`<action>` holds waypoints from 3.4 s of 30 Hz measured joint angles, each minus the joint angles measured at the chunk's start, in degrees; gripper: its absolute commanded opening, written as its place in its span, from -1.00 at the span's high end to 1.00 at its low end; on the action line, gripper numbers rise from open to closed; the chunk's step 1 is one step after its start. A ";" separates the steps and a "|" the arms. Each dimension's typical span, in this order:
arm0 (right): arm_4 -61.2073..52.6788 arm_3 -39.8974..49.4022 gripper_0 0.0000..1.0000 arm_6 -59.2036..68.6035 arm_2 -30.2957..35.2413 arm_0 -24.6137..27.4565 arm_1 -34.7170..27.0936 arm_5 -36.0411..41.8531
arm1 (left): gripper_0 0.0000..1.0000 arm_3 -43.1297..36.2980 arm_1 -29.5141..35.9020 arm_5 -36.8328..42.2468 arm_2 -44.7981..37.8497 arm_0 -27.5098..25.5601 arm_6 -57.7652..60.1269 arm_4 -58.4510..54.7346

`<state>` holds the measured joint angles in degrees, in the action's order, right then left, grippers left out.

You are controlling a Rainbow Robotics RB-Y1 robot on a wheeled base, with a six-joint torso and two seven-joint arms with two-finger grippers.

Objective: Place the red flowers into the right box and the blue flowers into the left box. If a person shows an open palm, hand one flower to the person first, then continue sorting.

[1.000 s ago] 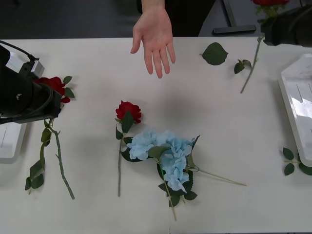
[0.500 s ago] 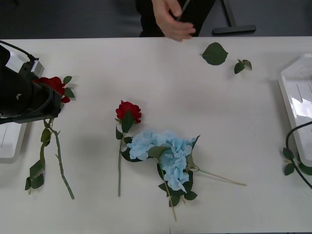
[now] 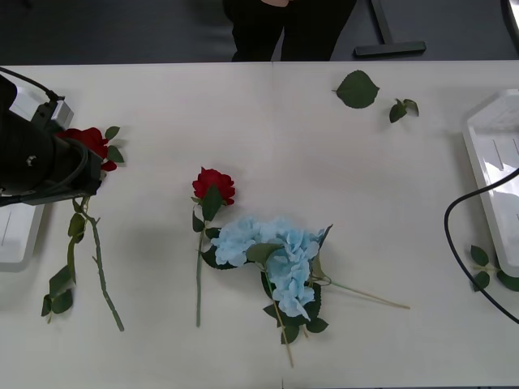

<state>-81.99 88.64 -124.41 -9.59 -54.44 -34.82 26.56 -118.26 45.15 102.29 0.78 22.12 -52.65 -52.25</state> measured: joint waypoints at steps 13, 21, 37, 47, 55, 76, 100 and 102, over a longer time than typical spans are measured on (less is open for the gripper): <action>-7.91 -0.24 -0.43 0.00 -2.09 0.00 0.00 -1.45 | 1.00 0.00 0.00 0.00 0.00 0.00 0.00 0.00; -9.64 -0.28 -0.92 0.00 -2.09 0.00 0.00 -1.51 | 1.00 0.00 0.00 0.00 0.00 0.00 0.00 0.00; -23.62 -0.08 -0.94 -0.11 -2.32 6.16 -8.02 19.56 | 1.00 -0.01 0.02 0.00 0.00 0.00 0.00 0.01; -24.08 13.49 -0.93 -10.95 -2.50 30.10 -24.49 25.21 | 1.00 -0.02 0.06 0.00 0.00 -0.02 0.00 0.02; -12.82 25.31 -0.94 -25.83 -2.56 43.22 -31.10 25.68 | 1.00 -0.08 0.10 0.00 0.00 -0.04 0.00 0.02; 25.70 38.30 -0.94 -6.89 -20.83 48.63 -31.22 26.08 | 1.00 -0.08 -2.06 -12.08 0.35 0.02 -0.17 3.37; 54.22 37.92 -0.94 28.57 -33.90 41.71 -18.88 43.18 | 1.00 -1.32 -24.11 -44.50 14.53 7.35 -1.99 23.40; 54.22 37.92 -0.94 28.57 -33.87 41.69 -18.89 43.17 | 1.00 -1.47 -25.63 -46.81 15.61 7.37 -1.99 25.85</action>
<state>-27.78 126.56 -95.84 -43.47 -12.75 -53.70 69.73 -119.73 19.52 55.48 16.39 29.49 -54.64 -26.40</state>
